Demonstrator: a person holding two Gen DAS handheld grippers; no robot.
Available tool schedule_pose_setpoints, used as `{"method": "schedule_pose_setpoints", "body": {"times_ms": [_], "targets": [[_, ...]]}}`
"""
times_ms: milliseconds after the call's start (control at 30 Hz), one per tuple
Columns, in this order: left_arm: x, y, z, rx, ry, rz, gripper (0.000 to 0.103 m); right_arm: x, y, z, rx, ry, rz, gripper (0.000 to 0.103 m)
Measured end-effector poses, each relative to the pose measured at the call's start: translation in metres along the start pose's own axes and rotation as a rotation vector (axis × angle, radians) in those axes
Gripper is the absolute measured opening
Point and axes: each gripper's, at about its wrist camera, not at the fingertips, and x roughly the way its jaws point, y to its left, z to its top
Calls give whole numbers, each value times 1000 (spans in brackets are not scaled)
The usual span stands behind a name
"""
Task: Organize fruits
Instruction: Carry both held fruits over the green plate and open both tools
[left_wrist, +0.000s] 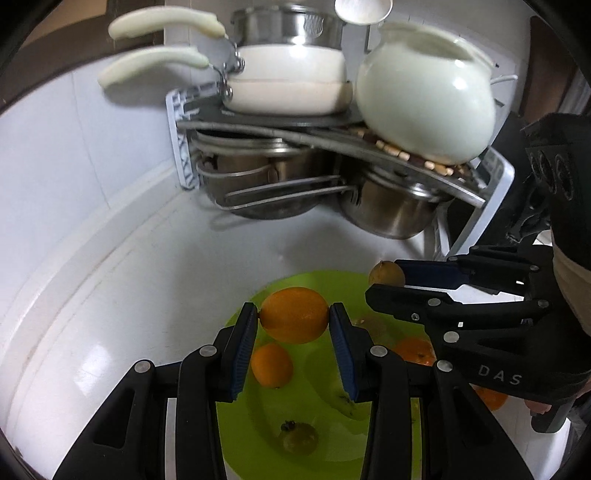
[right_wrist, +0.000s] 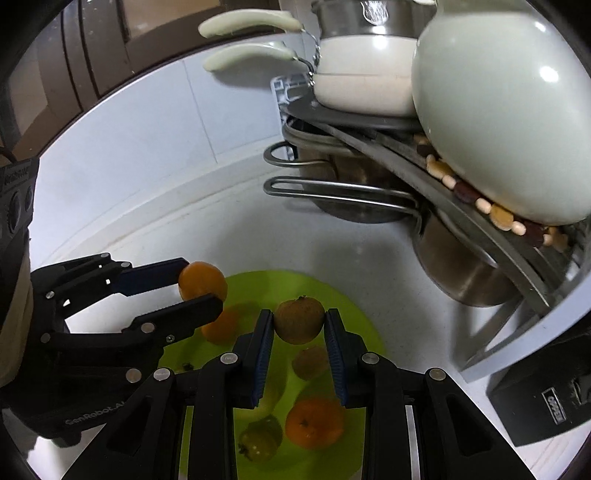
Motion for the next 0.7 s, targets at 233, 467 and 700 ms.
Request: {"method": "schedule_pose_setpoints", "body": {"times_ms": [233,467,700], "targets": [[13,3,0,-8,27,-12,40,14,-2,2,-10,33,4,29],[2,3,-1,3,4,18,46,11,-1,2,-4,24,-6,31],[-22,3,-4,-15,-26,53,50,-8,0,-3,4,-3,-8,32]]}}
